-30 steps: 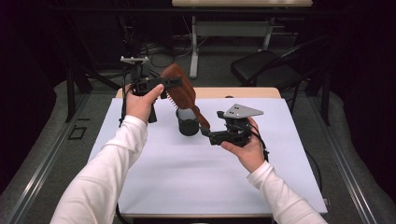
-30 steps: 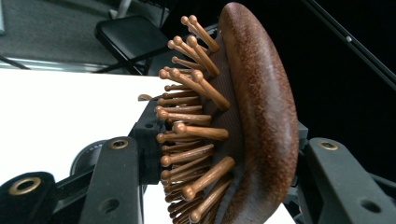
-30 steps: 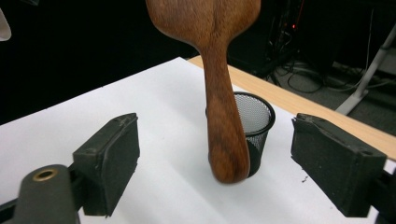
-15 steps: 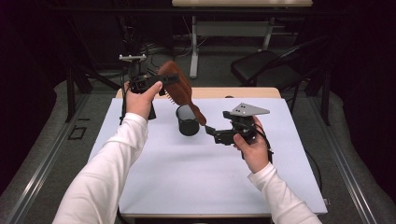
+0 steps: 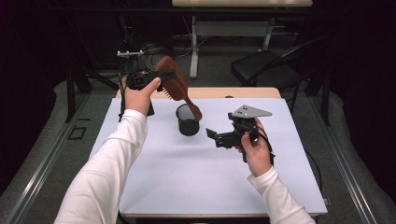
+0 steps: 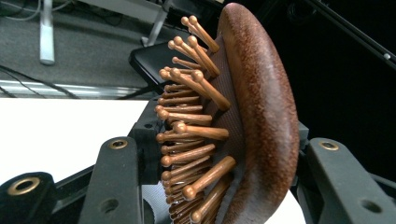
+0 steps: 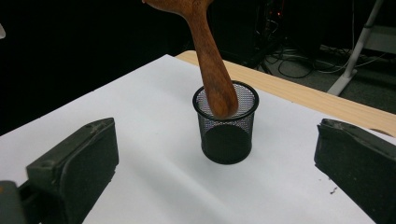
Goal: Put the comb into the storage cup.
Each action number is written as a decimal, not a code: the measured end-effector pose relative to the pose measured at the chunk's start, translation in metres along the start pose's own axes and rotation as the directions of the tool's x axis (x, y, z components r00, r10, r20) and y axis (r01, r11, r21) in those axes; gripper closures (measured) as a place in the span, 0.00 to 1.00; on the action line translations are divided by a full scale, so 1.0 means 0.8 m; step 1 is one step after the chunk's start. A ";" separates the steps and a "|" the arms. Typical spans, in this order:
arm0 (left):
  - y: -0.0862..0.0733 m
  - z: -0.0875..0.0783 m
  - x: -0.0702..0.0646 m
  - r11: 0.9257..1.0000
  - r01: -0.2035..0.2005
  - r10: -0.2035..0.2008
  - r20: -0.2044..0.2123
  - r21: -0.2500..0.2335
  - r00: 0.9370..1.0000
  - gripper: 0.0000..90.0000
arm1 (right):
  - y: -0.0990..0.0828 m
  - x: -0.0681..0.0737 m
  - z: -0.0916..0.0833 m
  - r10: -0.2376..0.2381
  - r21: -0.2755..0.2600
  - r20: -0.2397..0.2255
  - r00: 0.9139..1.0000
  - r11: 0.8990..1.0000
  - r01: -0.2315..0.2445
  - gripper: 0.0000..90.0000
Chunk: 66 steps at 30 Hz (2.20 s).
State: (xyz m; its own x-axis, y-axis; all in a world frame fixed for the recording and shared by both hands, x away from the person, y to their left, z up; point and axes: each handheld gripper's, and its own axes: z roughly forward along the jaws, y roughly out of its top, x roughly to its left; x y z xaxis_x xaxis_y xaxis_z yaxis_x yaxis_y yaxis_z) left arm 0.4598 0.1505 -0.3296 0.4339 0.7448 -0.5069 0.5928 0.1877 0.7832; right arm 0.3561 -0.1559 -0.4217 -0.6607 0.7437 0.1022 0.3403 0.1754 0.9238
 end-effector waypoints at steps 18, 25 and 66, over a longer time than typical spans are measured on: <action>0.006 -0.008 -0.007 0.995 -0.088 0.084 -0.068 -0.056 0.994 0.55 | -0.004 -0.004 -0.002 0.023 0.000 -0.014 1.000 1.000 -0.023 0.00; 0.003 -0.004 -0.008 0.989 -0.136 0.129 -0.114 -0.051 0.985 0.55 | -0.004 -0.006 -0.004 0.028 -0.001 -0.015 1.000 1.000 -0.028 0.00; -0.019 0.030 -0.009 0.981 -0.192 0.192 -0.155 0.018 0.969 0.55 | -0.008 -0.005 0.002 0.018 0.032 -0.085 0.996 0.999 -0.015 0.16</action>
State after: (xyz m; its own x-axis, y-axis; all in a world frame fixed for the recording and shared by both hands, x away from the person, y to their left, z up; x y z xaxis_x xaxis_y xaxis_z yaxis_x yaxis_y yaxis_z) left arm 0.4638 0.1270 -0.3460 0.4293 0.8571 -0.2848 0.5104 0.0299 0.8594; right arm 0.3576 -0.1585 -0.4290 -0.7091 0.6891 0.1497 0.3716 0.1848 0.9098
